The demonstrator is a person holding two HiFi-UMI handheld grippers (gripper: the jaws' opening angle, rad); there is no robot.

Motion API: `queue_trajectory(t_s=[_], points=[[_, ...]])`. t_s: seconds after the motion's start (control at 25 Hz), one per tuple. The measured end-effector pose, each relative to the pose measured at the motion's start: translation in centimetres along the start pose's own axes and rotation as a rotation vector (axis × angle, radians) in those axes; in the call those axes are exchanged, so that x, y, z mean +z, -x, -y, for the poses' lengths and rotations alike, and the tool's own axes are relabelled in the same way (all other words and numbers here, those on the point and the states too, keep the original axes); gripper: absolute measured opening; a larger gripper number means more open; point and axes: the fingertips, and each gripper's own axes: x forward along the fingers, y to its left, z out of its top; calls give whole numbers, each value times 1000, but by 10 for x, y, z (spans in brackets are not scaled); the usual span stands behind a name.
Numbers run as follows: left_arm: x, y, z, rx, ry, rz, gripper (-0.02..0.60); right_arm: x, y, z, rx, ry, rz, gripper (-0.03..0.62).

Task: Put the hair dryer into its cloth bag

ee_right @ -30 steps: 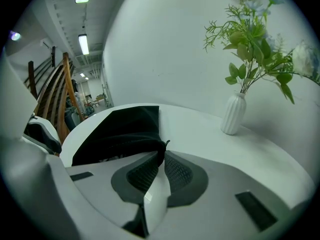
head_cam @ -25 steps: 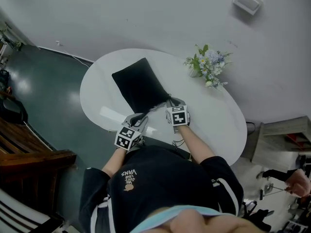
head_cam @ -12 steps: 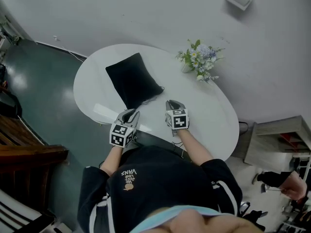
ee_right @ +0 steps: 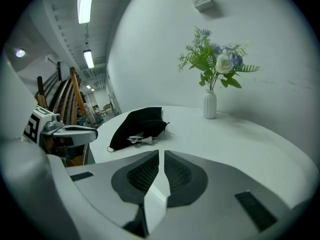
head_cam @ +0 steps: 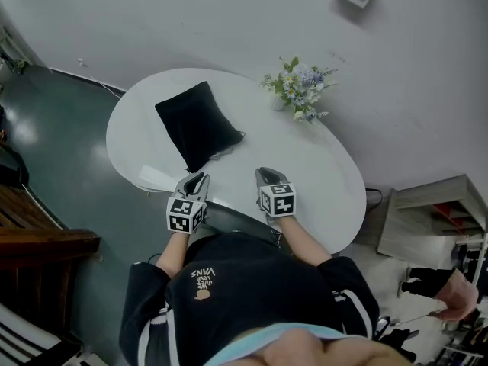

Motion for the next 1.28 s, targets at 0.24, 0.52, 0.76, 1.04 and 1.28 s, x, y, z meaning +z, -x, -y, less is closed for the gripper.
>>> queue_trajectory(t_s=[0.24, 0.52, 0.76, 1.04, 1.28], points=[[-7, 10, 13, 20, 15, 17, 38, -14, 26, -14, 63, -25, 10, 57], [-15, 22, 22, 26, 29, 30, 24, -25, 43, -28, 101, -46, 8, 55], [-18, 33, 28, 24, 32, 33, 20, -26, 51, -43, 135, -37, 13, 51], [-20, 43, 28, 37, 37, 39, 20, -24, 55, -46, 149, -22, 12, 47], [-17, 46, 28, 32, 30, 34, 20, -24, 54, -46, 150, -24, 5, 46]])
